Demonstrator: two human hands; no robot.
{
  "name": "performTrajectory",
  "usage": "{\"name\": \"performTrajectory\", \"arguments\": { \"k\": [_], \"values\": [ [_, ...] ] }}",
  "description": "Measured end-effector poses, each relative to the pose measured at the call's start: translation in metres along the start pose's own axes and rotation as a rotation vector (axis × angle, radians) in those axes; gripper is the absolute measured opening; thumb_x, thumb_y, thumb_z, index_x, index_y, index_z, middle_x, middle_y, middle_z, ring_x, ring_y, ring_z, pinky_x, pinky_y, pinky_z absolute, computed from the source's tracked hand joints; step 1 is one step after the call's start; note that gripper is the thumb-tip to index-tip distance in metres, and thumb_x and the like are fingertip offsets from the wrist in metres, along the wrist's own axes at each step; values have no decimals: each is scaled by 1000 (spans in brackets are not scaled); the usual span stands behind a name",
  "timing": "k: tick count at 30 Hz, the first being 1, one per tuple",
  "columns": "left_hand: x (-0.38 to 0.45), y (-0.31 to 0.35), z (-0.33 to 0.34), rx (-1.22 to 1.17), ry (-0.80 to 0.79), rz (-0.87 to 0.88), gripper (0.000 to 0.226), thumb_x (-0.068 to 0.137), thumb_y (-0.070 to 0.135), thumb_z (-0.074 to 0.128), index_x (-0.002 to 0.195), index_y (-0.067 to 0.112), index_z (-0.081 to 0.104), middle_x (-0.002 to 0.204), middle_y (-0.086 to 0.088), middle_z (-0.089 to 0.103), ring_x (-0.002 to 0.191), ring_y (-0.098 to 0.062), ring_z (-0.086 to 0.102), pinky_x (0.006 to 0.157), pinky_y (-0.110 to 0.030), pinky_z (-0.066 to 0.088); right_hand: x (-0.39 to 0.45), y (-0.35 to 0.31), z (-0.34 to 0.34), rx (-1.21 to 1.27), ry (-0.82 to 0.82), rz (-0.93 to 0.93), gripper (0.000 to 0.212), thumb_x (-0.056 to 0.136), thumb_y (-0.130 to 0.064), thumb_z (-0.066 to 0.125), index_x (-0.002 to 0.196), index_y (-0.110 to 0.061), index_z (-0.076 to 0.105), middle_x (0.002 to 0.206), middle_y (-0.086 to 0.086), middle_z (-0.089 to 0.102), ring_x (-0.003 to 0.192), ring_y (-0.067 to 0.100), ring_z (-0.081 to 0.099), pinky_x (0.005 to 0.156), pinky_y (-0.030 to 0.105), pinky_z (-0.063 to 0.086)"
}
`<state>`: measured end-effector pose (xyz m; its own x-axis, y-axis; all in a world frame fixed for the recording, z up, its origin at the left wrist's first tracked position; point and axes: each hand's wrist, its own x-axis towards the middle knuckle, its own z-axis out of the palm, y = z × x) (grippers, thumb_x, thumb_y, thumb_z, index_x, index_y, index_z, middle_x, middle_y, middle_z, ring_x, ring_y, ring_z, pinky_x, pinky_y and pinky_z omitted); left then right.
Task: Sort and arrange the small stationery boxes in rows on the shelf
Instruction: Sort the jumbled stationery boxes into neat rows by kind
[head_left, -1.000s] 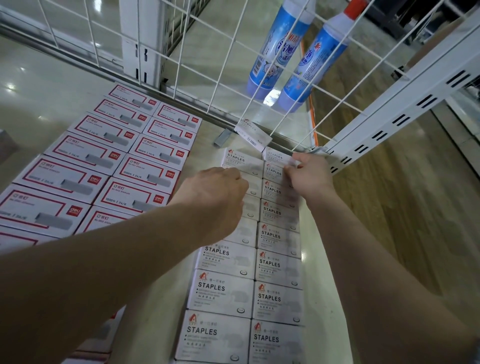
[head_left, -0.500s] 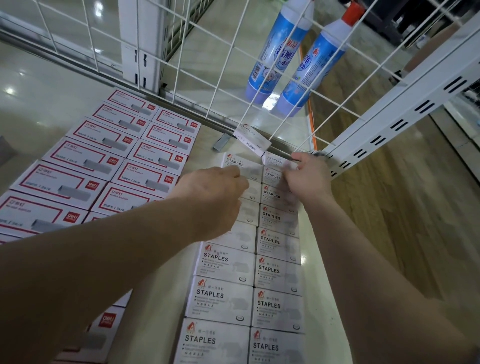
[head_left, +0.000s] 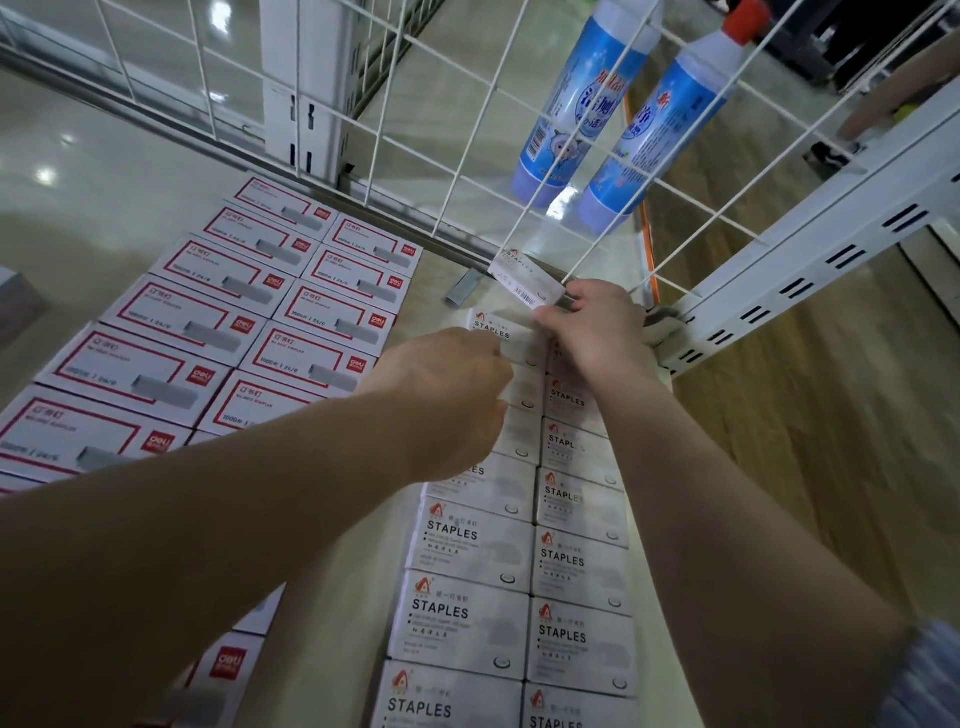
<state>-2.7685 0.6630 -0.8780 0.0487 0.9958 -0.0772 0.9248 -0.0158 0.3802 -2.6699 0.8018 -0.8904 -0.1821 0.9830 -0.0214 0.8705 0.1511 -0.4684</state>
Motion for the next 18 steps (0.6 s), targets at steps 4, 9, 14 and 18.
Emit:
{"name": "performTrajectory", "arguments": {
  "k": [4,9,14,18],
  "values": [
    [-1,0,1,-21,13,1,37,96,33,35,128,19,48,123,5,47,114,-13,44,97,-35,42,6,0,5,0,50,31,26,79,-32,66,102,-19,68,108,6,64,109,30,52,91,37,46],
    [-2,1,1,-36,0,-4,36,96,32,36,128,20,47,124,5,45,113,-13,42,97,-34,41,0,2,3,150,111,-25,28,79,-23,68,105,-13,63,106,7,63,106,28,55,92,41,46],
    [-5,3,0,-49,-13,-20,39,96,31,37,133,20,43,129,6,44,117,-13,41,100,-34,40,-12,-8,-12,207,136,-117,31,82,-21,68,109,-6,62,93,-2,56,92,14,54,88,30,45],
    [-9,6,-3,-49,-45,-14,43,97,31,39,139,21,38,139,6,39,125,-14,38,104,-36,37,-24,-9,-20,246,149,-98,32,81,-22,70,110,-10,62,86,-11,52,89,8,54,83,23,44]
  ]
}}
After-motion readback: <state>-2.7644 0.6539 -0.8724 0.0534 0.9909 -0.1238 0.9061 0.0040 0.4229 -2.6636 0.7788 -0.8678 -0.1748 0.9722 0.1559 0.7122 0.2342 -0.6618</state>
